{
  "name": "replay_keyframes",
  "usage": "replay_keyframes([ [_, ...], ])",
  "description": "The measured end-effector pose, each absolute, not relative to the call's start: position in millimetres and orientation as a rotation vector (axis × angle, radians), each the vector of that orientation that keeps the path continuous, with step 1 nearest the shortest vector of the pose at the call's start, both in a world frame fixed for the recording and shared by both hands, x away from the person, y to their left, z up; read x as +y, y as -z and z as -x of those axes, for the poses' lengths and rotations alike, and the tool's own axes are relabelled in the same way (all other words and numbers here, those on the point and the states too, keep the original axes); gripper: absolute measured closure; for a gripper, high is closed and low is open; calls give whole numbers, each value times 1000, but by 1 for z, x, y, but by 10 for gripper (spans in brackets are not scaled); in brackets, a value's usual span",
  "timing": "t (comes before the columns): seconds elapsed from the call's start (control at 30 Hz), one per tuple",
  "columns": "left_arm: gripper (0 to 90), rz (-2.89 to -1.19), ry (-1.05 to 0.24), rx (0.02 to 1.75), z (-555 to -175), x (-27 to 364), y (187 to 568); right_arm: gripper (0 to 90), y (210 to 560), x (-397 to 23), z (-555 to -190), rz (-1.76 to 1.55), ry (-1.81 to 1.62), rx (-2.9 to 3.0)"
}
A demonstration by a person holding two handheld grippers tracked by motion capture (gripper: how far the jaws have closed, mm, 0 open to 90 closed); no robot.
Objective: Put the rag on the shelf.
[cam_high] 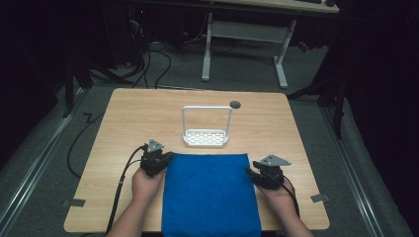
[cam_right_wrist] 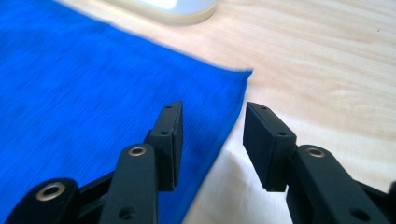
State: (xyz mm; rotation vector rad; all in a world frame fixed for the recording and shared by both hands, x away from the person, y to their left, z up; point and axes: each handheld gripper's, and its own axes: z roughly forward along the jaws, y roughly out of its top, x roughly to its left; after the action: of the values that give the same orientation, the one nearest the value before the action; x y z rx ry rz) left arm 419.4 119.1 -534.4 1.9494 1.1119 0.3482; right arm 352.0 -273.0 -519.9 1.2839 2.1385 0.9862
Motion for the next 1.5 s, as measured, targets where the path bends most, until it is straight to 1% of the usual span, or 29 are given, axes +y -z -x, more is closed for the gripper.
replay_keyframes([
  [0.03, 873, -1947, -348, 1108, -419, 119, 534, 581, 520, -273, -352, -1284, -986, 2139],
  [0.2, 874, -1928, -353, 1103, -418, 120, 534, 565, 527, -265, -386, -1353, -950, 2112],
  [0.37, 874, -1931, -360, 1093, -417, 120, 534, 568, 530, -263, -400, -1381, -926, 2109],
  [0.47, 874, -1932, -365, 1083, -416, 120, 534, 593, 531, -263, -404, -1402, -935, 2104],
  [0.53, 874, -1923, -358, 1079, -416, 121, 534, 659, 531, -263, -402, -1386, -938, 2114],
  [0.57, 873, -1923, -358, 1079, -416, 121, 534, 659, 531, -263, -402, -1386, -938, 2114],
  [0.6, 873, -1931, -360, 1066, -415, 120, 533, 702, 531, -262, -401, -1398, -947, 2111],
  [0.63, 873, -1931, -360, 1066, -415, 120, 533, 702, 531, -262, -401, -1398, -947, 2111],
  [0.67, 873, -1936, -362, 1058, -415, 120, 533, 756, 531, -262, -400, -1395, -945, 2110],
  [0.7, 873, -1937, -362, 1055, -415, 120, 533, 756, 531, -262, -400, -1395, -945, 2110],
  [0.77, 873, -1940, -361, 1049, -414, 120, 533, 827, 531, -262, -399, -1397, -948, 2110],
  [0.8, 873, -1943, -364, 1045, -414, 120, 533, 878, 531, -262, -399, -1397, -952, 2116],
  [1.13, 878, -1933, -386, 1013, -410, 120, 532, 893, 529, -262, -393, -1375, -985, 2103],
  [1.5, 880, -1894, -406, 1003, -406, 124, 526, 893, 508, -266, -373, -1307, -1108, 2030],
])
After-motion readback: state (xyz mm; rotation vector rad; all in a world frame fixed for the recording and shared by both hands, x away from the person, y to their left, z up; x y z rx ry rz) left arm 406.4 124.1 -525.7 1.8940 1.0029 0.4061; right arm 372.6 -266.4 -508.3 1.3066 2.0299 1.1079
